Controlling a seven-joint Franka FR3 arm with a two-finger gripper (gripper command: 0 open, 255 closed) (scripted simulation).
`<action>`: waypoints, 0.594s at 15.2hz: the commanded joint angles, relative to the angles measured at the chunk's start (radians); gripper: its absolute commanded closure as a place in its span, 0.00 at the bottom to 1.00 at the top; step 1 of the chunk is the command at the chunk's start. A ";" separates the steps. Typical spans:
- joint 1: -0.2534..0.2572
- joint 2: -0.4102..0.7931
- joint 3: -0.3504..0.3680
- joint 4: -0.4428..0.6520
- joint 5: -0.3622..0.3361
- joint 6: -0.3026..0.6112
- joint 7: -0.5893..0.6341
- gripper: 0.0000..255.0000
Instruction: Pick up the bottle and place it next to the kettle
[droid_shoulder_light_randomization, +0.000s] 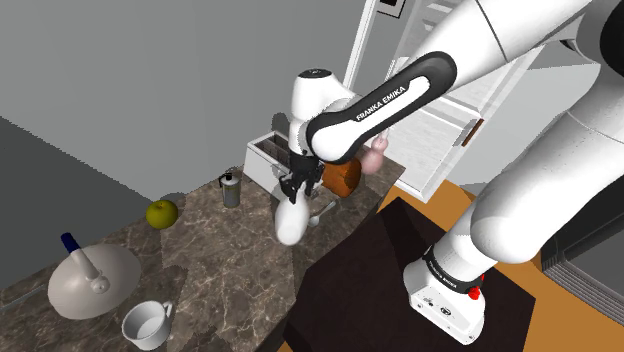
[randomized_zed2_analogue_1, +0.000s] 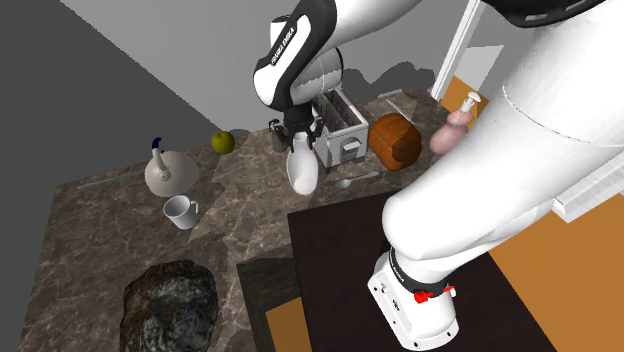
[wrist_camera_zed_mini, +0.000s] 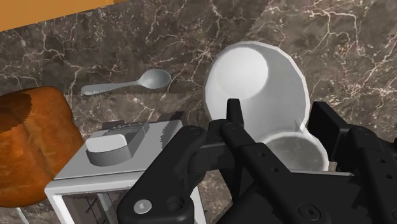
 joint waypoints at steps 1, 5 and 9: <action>0.001 -0.029 -0.001 0.006 0.013 -0.033 -0.010 1.00; 0.003 -0.076 -0.003 0.021 0.031 -0.094 -0.024 1.00; 0.005 -0.120 -0.007 0.040 0.045 -0.155 -0.035 1.00</action>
